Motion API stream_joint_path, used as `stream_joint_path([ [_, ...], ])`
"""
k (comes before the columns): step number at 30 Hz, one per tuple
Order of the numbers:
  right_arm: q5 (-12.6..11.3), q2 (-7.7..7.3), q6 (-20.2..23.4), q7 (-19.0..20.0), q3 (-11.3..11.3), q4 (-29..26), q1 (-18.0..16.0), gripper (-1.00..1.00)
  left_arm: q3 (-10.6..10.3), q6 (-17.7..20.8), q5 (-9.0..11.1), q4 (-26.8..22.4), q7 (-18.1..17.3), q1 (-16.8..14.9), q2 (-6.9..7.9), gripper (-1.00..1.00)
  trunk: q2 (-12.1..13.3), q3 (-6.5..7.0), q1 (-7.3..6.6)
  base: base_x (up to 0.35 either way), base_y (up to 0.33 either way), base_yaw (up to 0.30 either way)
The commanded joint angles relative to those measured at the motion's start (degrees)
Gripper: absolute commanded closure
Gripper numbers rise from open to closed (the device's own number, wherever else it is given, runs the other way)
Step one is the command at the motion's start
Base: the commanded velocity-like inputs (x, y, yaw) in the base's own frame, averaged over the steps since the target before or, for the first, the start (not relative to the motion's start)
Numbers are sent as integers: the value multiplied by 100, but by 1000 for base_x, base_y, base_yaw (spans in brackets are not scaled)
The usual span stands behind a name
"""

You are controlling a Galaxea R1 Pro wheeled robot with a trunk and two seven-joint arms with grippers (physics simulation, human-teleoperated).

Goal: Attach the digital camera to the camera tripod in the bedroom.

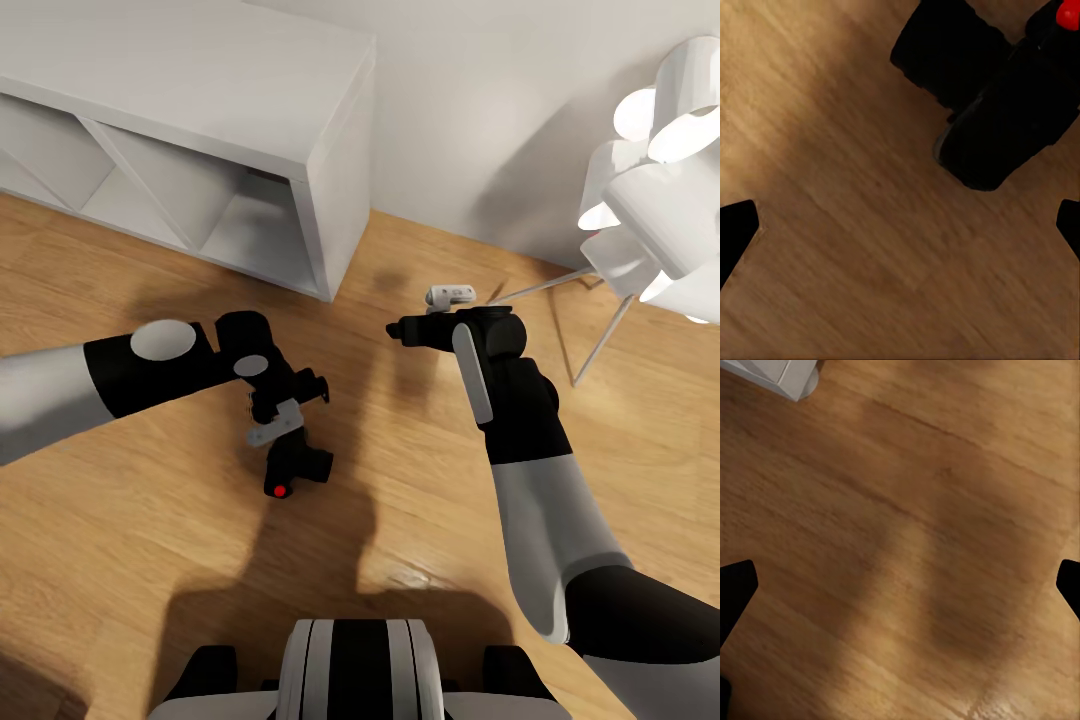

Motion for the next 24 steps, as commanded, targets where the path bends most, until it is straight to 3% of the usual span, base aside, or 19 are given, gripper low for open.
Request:
stream_joint_path([
  [1, -23, 1, 22, -6, -1, -3, -3, -100, -44, -62, -30, 2, 137, -16, -12, -100, -1, -3, -1, 0, 0, 0],
  [8, -23, 1, 22, -6, -1, -3, -3, -100, -168, -66, -26, 85, 473, -80, -89, -100, -1, -3, -1, 0, 0, 0],
  [13, -23, 1, 22, -5, -1, -3, -3, -100, -305, -77, -32, 157, 484, -129, -158, -100, -1, -3, -1, 0, 0, 0],
  [16, -23, 1, 22, -4, -1, -3, -3, -100, -485, -142, -39, 225, 410, -163, -221, -100, -1, -3, -1, 0, 0, 0],
  [19, -23, 1, 22, -6, -1, -3, -3, -100, -807, -411, -51, 366, 295, -195, -301, -100, -1, -3, -1, 0, 0, 0],
  [24, -23, 1, 22, -6, -1, -3, -3, -100, -1088, -798, -156, 663, 222, -217, -414, -100, -1, -3, -1, 0, 0, 0],
])
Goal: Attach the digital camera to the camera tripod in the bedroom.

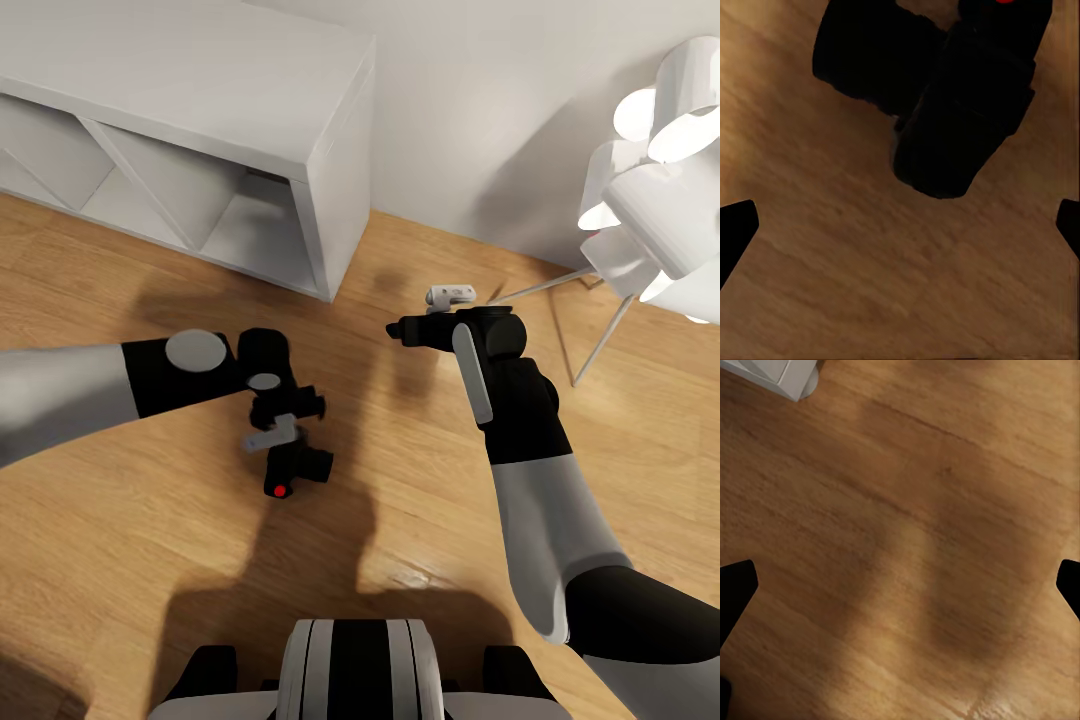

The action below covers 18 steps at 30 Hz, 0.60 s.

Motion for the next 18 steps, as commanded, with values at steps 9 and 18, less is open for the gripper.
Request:
stream_joint_path([
  [9, -23, 1, 22, -8, -1, -3, -3, -100, -171, -599, -687, 311, -32, -22, -214, -100, -1, -3, -1, 0, 0, 0],
  [18, -23, 1, 22, -7, -1, -3, -3, -100, -244, -956, -1363, 658, 6, -30, -418, -100, -1, -3, -1, 0, 0, 0],
])
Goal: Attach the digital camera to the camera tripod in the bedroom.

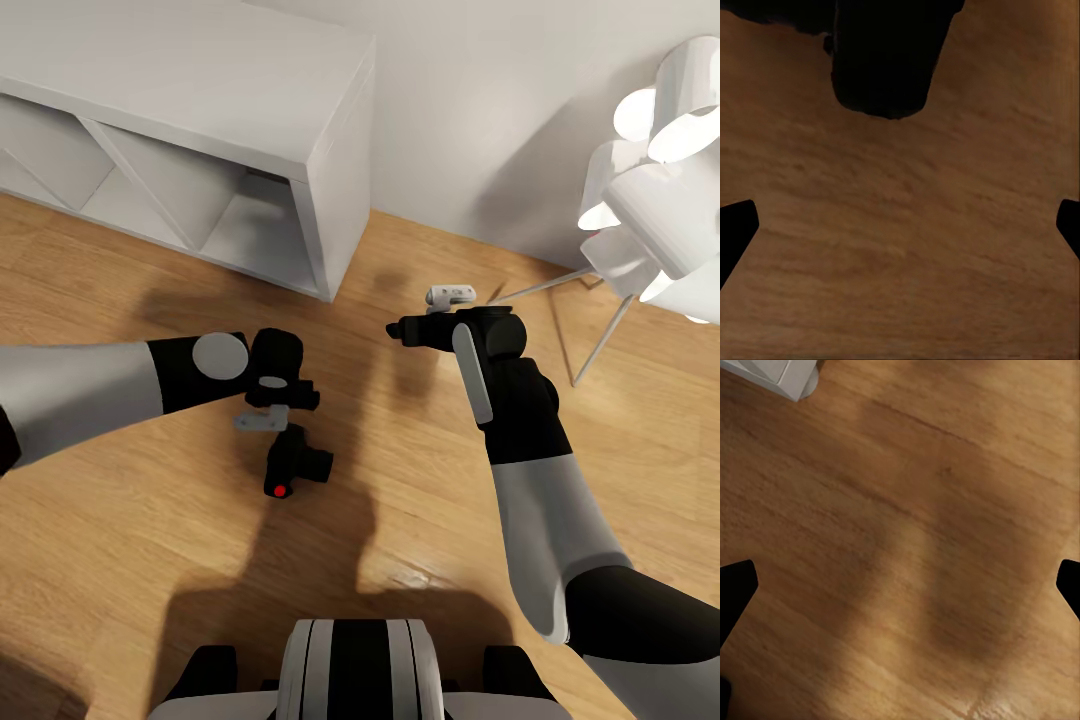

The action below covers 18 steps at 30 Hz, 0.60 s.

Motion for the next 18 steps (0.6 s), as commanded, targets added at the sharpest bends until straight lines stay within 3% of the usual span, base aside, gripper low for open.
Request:
stream_joint_path([
  [1, -23, 1, 22, -7, -1, -3, -3, -100, -11, -26, -28, -11, 6, -6, 2, -100, -1, -3, -1, 0, 0, 0],
  [7, -23, 1, 22, -3, -1, -3, -3, -100, -70, -114, -312, 105, 98, -134, -125, -100, -1, -3, -1, 0, 0, 0],
  [11, -23, 1, 22, -4, -1, -3, -3, -100, -82, -129, -363, 125, 177, -189, -152, -100, -1, -3, -1, 0, 0, 0],
  [18, -23, 1, 22, -5, -1, -3, -3, -100, -96, -149, -421, 189, 669, -266, -175, -100, -1, -3, -1, 0, 0, 0],
])
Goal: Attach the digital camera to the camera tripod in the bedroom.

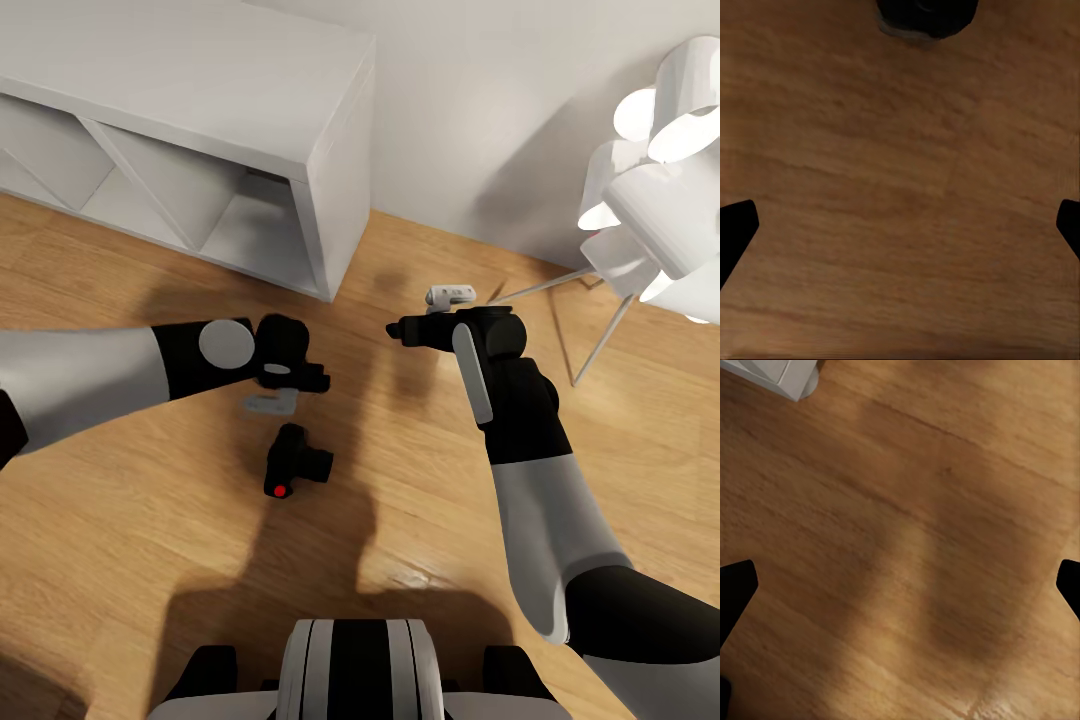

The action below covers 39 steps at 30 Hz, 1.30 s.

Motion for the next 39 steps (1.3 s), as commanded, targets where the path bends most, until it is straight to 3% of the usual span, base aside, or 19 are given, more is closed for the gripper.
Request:
stream_joint_path([
  [1, -23, 1, 22, -7, -1, -3, -3, -100, -11, -22, -28, -13, 10, -6, 4, -100, -1, -3, -1, 0, 0, 0],
  [8, -23, 1, 22, -4, -1, -3, -3, -100, -19, -27, -53, 402, 632, -25, -39, -100, -1, -3, -1, 0, 0, 0],
  [22, -23, 1, 22, -7, -1, -3, -3, -100, -49, -41, -59, 1015, 1258, -27, -271, -100, -1, -3, -1, 0, 0, 0],
  [28, -23, 1, 22, -9, -1, -3, -3, -100, -123, -153, -52, 1427, 1340, -24, -478, -100, -1, -3, -1, 0, 0, 0],
  [34, -23, 1, 22, -8, -1, -3, -3, -100, -381, -473, -29, 2005, 1381, -19, -827, -100, -1, -3, -1, 0, 0, 0],
  [39, -23, 1, 22, -8, -1, -3, -3, -100, -483, -732, -21, 2338, 1392, -18, -1015, -100, -1, -3, -1, 0, 0, 0],
])
